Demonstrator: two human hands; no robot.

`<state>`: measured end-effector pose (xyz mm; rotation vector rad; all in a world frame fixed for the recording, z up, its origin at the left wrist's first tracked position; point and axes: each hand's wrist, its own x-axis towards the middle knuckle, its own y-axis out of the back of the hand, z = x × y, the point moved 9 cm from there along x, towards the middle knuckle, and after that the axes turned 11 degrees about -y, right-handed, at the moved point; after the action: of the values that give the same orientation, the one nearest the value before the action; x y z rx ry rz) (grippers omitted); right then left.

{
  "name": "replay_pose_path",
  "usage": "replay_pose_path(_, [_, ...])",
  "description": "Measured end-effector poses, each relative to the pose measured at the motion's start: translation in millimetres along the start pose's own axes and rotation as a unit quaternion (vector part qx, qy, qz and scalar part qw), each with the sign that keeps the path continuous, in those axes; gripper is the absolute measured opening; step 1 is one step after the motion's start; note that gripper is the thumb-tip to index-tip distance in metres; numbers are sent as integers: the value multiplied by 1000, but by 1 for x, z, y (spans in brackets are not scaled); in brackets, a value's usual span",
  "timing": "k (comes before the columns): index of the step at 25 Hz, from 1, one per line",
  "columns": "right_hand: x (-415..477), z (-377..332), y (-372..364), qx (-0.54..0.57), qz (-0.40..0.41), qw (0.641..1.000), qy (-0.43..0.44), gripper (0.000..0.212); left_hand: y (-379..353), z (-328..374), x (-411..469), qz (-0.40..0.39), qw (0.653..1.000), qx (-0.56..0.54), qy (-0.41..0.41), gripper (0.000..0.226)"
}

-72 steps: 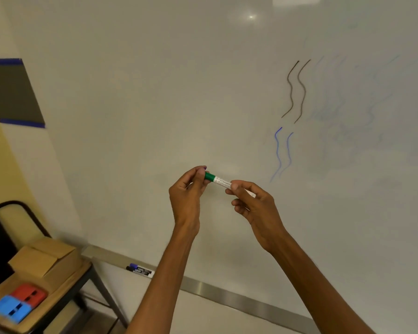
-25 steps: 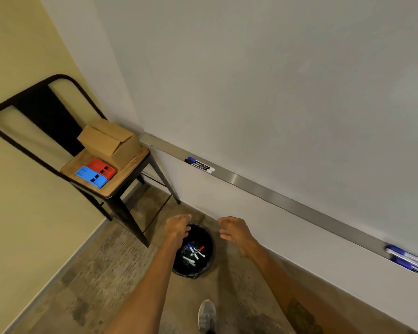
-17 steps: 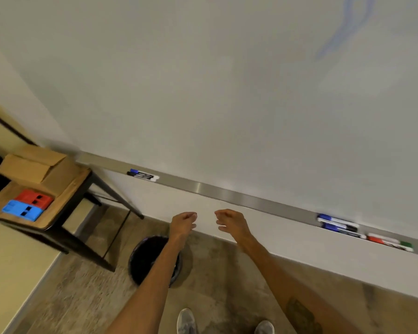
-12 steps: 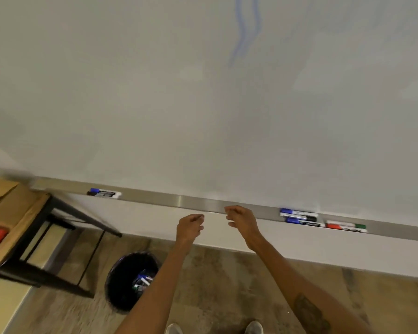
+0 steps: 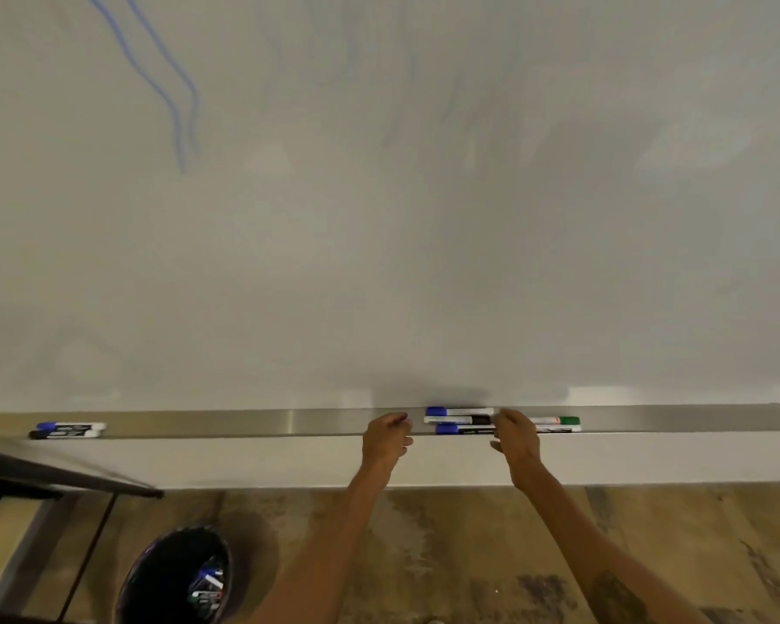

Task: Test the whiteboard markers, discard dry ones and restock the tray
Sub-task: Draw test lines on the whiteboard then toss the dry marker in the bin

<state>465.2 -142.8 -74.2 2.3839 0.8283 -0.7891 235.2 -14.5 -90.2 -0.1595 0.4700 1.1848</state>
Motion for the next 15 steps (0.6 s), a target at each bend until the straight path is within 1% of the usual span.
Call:
replay_pose_path(2, [15, 10, 12, -21, -15, 999, -30, 45, -18, -3, 6, 12, 1000, 22, 7, 21])
replay_pose_path(5, [24, 7, 13, -32, -37, 998, -38, 51, -38, -1, 15, 18, 999, 42, 8, 21])
replay_pose_path(7, [32, 2, 9, -45, -47, 997, -37, 46, -48, 5, 20, 18, 998, 62, 3, 17])
replay_pose_path(11, [48, -2, 1, -56, -56, 996, -39, 22, -60, 7, 35, 16, 992, 128, 5, 21])
replay_pose_path(15, [60, -3, -5, -71, -53, 995, -35, 20, -69, 0, 45, 11, 983, 181, 29, 19])
